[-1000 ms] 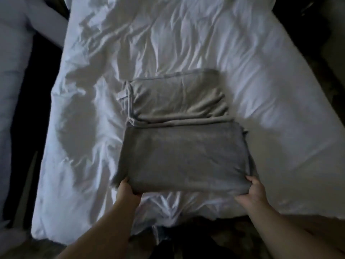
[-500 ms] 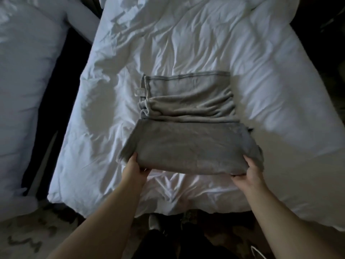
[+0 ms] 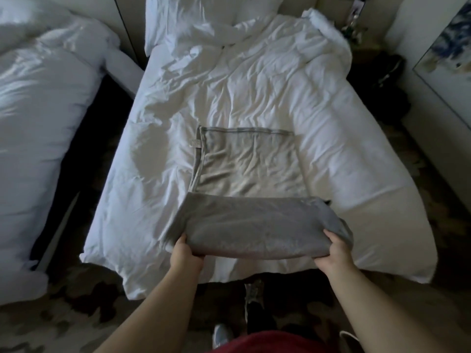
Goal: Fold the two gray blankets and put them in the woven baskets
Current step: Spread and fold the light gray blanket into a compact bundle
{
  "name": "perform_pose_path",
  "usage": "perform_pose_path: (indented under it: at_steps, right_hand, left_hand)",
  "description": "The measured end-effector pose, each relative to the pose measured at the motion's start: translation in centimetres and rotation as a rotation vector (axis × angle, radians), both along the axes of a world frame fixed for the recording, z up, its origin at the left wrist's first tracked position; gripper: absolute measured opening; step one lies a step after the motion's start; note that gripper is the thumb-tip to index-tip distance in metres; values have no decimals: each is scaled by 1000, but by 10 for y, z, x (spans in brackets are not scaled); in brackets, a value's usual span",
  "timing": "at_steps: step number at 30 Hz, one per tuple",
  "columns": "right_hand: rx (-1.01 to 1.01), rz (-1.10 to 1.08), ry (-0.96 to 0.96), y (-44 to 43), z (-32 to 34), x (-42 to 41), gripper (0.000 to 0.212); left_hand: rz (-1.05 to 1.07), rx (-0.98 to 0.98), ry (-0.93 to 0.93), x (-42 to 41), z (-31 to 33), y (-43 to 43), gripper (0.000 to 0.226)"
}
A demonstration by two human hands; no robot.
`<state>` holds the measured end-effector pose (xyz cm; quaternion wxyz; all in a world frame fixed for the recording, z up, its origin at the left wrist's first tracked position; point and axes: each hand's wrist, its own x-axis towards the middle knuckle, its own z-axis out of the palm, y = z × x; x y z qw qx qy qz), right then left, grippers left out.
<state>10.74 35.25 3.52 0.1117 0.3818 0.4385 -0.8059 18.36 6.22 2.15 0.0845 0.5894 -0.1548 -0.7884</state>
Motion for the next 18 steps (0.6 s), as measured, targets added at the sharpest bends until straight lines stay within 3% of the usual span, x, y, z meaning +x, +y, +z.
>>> perform_pose_path:
  at_steps: [6,10,12,14,18]
  right_hand:
    - [4,1,-47,8,5,58,14]
    - [-51,-27,35,7,13,94,40]
    - [-75,-62,33,8,13,107,36]
    - [-104,-120,-41,11,10,113,25]
    - [-145,-208,-255,14,19,111,37]
  left_hand:
    - [8,100,-9,60,3,7,45]
    - [10,140,-10,87,12,12,46]
    - [8,140,-10,98,14,14,45]
    - [9,149,-22,108,14,17,45]
    - [-14,160,-54,117,19,18,44]
